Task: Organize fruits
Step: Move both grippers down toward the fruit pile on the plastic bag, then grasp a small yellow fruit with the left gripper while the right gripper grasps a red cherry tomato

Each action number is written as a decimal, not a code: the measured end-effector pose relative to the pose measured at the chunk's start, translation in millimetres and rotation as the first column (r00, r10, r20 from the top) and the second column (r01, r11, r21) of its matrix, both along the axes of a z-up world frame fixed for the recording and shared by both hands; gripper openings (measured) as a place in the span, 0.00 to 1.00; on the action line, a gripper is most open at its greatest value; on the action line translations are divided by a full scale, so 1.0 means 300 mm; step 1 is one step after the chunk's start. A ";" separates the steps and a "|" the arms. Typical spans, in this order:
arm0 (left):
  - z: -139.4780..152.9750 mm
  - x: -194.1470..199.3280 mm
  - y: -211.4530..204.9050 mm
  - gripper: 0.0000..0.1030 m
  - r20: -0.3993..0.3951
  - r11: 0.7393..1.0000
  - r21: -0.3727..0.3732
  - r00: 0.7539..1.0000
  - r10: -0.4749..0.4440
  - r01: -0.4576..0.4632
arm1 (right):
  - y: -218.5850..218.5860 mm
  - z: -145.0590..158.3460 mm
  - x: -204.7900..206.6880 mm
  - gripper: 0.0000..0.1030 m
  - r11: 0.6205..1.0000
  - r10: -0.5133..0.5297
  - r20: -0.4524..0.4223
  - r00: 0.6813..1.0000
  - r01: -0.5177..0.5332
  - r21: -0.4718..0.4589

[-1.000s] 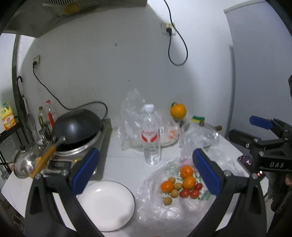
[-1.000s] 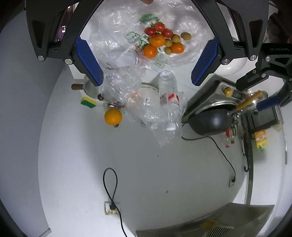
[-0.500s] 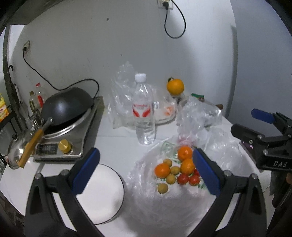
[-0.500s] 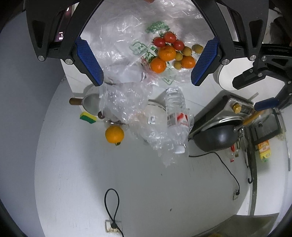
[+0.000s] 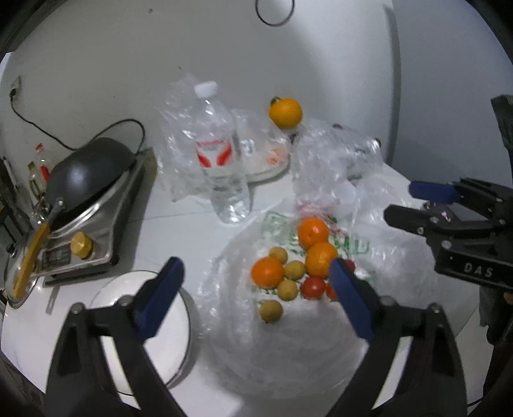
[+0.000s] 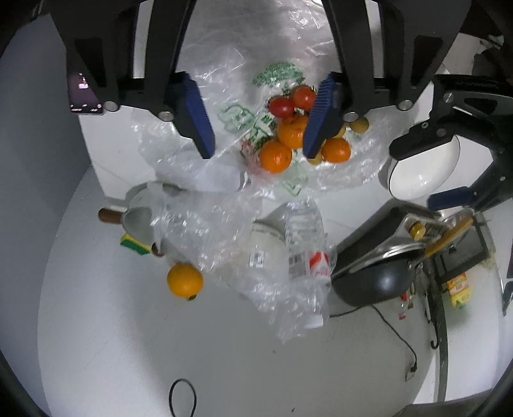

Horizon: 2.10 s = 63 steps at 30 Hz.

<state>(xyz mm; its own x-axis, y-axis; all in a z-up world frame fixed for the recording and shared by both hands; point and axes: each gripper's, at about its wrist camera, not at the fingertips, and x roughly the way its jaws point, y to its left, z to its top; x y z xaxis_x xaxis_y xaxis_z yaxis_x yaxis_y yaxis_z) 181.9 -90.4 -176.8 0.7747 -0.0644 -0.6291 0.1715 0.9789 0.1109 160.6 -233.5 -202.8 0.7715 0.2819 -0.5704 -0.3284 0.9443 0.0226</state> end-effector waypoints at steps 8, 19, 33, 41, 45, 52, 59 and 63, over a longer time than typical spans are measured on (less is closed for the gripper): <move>-0.090 0.052 -0.050 0.69 -0.081 0.999 0.022 0.996 -0.043 0.045 | -0.009 -0.075 0.046 0.44 0.999 0.038 -0.066 0.997 -0.037 0.008; -0.195 0.112 -0.063 0.49 -0.186 0.998 0.019 0.981 -0.052 0.056 | 0.012 -0.180 0.122 0.41 0.994 0.104 -0.174 0.979 -0.095 0.055; -0.263 0.134 -0.012 0.39 -0.245 0.999 -0.007 0.968 -0.053 0.053 | 0.072 -0.251 0.162 0.33 0.988 0.154 -0.247 0.957 -0.154 0.020; -0.272 0.127 -0.014 0.26 -0.245 0.995 -0.026 0.964 -0.104 0.101 | 0.088 -0.264 0.176 0.31 0.985 0.166 -0.264 0.950 -0.172 0.001; -0.260 0.106 -0.032 0.25 -0.223 0.989 -0.026 0.963 -0.150 0.148 | 0.105 -0.270 0.181 0.31 0.983 0.164 -0.267 0.950 -0.179 -0.032; -0.251 0.095 -0.030 0.20 -0.220 0.985 -0.055 0.961 -0.170 0.162 | 0.107 -0.244 0.165 0.30 0.985 0.150 -0.247 0.957 -0.165 -0.041; -0.253 0.097 -0.017 0.18 -0.217 0.983 -0.071 0.959 -0.183 0.171 | 0.100 -0.193 0.131 0.30 0.988 0.132 -0.212 0.968 -0.147 -0.054; -0.265 0.106 -0.023 0.24 -0.216 0.982 -0.040 0.958 -0.191 0.187 | 0.096 -0.186 0.112 0.30 0.989 0.121 -0.209 0.970 -0.136 -0.058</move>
